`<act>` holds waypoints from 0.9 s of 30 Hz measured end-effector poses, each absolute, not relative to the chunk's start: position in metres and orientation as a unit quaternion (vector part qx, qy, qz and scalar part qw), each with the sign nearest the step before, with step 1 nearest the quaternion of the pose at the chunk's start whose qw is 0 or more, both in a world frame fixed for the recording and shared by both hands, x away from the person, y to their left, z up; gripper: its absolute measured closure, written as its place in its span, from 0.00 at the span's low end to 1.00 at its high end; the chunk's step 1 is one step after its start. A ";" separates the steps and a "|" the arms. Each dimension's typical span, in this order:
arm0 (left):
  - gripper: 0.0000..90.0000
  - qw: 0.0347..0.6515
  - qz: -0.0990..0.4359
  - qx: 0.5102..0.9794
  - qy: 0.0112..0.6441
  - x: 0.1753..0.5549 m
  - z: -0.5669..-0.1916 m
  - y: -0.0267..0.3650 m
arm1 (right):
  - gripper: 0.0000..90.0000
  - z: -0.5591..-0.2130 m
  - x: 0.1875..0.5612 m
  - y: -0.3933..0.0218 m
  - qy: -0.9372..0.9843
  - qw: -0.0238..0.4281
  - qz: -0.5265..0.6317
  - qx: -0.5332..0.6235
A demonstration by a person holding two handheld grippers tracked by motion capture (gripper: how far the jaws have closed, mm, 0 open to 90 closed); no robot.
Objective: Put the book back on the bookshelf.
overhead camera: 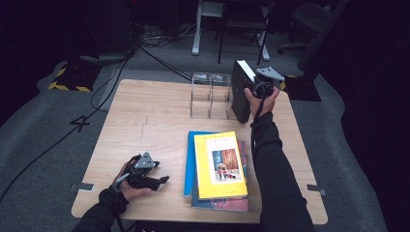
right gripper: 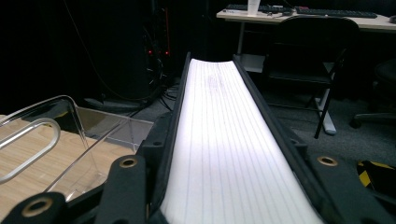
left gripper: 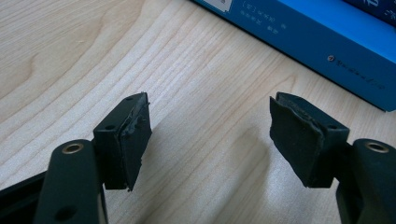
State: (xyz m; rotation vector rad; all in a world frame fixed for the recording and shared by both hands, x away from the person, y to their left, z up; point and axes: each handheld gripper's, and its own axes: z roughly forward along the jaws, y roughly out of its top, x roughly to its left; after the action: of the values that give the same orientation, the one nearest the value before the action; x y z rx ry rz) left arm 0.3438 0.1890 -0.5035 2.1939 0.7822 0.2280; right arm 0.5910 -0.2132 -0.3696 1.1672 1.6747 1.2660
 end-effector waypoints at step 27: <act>0.32 0.378 0.095 0.868 0.307 0.344 -0.504 0.186 | 0.45 -0.380 0.567 -0.225 0.690 0.336 0.454 0.453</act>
State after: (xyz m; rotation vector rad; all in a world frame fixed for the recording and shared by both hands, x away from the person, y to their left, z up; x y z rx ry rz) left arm 0.3438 0.1863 -0.5038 2.2184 0.7843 0.2422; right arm 0.5670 -0.2249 -0.3797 1.1812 1.7982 1.1834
